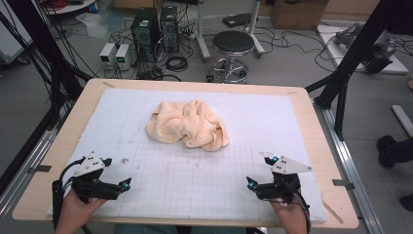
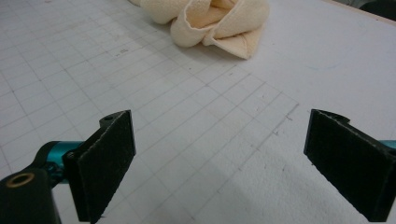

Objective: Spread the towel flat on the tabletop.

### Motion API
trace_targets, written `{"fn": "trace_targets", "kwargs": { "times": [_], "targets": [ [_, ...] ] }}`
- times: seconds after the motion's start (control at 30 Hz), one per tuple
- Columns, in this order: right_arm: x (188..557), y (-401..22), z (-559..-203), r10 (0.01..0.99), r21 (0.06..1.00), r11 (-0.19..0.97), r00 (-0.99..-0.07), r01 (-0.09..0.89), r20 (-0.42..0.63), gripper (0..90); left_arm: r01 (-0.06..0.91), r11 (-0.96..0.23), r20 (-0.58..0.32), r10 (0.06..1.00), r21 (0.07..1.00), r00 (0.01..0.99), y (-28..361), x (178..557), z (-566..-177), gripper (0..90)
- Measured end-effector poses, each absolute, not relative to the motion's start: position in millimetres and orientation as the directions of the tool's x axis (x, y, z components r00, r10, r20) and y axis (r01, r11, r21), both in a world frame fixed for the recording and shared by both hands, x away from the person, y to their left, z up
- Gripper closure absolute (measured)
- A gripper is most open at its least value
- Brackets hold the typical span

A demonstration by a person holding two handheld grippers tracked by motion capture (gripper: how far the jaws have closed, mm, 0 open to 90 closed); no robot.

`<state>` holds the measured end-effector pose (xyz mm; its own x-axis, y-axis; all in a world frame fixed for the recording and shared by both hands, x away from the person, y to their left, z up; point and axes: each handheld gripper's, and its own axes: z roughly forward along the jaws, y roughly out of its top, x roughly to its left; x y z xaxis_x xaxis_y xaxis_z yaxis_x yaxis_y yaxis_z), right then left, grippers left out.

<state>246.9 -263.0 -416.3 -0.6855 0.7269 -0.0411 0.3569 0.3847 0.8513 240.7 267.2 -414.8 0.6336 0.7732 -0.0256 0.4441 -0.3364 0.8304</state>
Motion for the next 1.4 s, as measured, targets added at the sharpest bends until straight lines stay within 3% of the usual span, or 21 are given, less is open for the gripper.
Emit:
{"fn": "trace_targets", "kwargs": {
  "times": [0.93,1.4],
  "targets": [
    [248,-258,-414,0.72,0.851,0.392,-0.693,0.349,-0.047,8.2,0.441,-0.345,-0.02,0.768,0.829,0.64,267,235,-414,1.8],
    [273,-234,-384,0.653,0.847,0.424,-0.756,0.322,-0.039,8.2,0.441,-0.335,-0.022,0.776,0.832,0.631,266,237,-414,1.7]
  ]
}}
